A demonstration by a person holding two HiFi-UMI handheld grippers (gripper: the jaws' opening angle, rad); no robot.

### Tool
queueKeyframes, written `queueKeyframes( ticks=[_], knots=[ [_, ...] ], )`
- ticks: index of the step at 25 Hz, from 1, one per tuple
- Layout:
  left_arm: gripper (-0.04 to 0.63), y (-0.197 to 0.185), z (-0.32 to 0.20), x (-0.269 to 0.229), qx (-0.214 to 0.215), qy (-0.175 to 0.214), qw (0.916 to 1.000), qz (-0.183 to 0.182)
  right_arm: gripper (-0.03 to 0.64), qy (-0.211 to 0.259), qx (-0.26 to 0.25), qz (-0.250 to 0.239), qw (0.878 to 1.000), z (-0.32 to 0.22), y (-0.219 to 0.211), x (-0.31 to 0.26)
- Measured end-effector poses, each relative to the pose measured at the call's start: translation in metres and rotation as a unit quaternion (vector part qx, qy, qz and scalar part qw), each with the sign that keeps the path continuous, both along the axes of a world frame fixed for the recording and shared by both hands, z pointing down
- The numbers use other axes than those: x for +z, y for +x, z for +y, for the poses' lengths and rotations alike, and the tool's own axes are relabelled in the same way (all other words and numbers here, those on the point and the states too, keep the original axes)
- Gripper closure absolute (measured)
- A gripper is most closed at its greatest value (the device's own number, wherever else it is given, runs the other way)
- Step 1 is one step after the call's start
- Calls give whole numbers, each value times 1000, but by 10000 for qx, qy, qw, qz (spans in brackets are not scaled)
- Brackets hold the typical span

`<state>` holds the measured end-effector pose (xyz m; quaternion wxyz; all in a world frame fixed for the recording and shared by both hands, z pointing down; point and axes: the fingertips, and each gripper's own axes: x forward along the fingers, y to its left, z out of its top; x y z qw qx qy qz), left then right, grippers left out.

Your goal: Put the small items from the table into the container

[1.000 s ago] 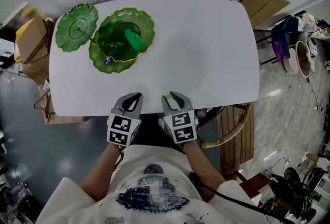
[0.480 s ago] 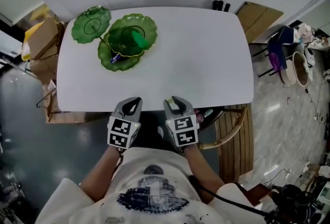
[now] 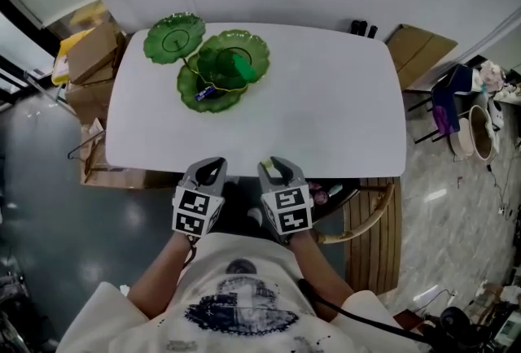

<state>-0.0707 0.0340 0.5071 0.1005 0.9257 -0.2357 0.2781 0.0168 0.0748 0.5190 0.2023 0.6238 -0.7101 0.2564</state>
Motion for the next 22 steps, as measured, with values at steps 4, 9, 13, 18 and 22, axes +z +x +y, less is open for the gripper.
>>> queueKeyframes(
  ticks=[4, 9, 13, 18, 22],
  knots=[
    [606, -9, -12, -2, -93, 9, 10000, 0, 503, 13, -94, -19, 10000, -10, -9, -5],
    [606, -20, -42, 2, -188, -46, 9998, 8, 503, -57, -99, -19, 9999, -38, -15, -1],
    [605, -31, -72, 8, -183, -134, 9997, -12, 503, -148, -59, -68, 9998, -67, -27, 7],
    [606, -43, -118, 19, -106, -176, 9998, -9, 503, -226, 18, -127, 9997, -110, -45, 15],
    [606, -51, -146, 24, 50, -268, 9996, -49, 503, -287, 106, -146, 9994, -141, -56, 21]
  ],
)
